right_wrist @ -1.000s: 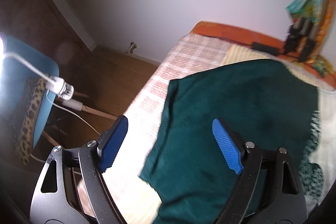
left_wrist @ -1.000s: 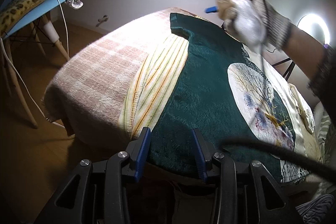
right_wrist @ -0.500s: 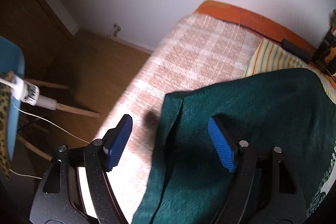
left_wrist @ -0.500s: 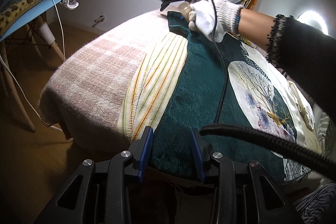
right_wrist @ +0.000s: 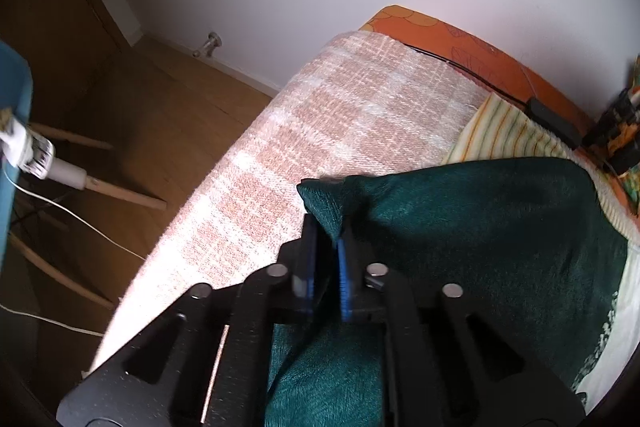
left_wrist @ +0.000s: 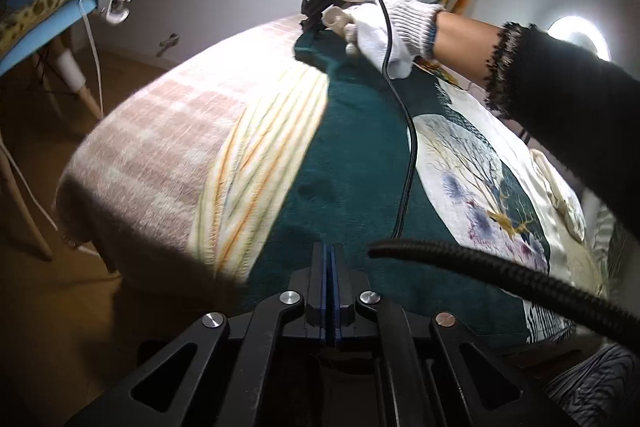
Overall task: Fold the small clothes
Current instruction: 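Close the right tool on the green side edge of the shirt, then fold the green side over toward the shirt's center and open the right tool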
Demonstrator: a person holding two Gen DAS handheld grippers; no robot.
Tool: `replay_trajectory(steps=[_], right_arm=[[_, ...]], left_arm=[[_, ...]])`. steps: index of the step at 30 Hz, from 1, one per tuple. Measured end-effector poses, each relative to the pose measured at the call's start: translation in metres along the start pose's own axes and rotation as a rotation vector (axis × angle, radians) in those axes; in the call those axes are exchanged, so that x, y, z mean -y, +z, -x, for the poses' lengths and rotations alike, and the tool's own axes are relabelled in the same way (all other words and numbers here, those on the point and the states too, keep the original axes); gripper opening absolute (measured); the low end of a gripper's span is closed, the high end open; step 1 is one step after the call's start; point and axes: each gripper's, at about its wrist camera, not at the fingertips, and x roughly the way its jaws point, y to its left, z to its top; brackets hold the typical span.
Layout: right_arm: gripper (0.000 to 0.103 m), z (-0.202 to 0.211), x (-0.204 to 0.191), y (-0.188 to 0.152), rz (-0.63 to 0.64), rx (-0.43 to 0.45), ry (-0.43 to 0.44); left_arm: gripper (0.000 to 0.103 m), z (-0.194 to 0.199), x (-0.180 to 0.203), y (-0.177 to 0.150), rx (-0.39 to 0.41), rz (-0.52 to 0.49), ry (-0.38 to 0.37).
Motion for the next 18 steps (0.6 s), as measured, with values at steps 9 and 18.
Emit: replay_trajectory(steps=[9, 18], right_arm=[[0.004, 0.025, 0.022, 0.001, -0.029, 0.060, 0.062], [0.004, 0.045, 0.037, -0.001, -0.048, 0.086, 0.079]], left_arm=[[0.013, 0.011, -0.006, 0.005, 0.067, 0.029, 0.033], [0.024, -0.007, -0.009, 0.002, 0.032, -0.007, 0.110]])
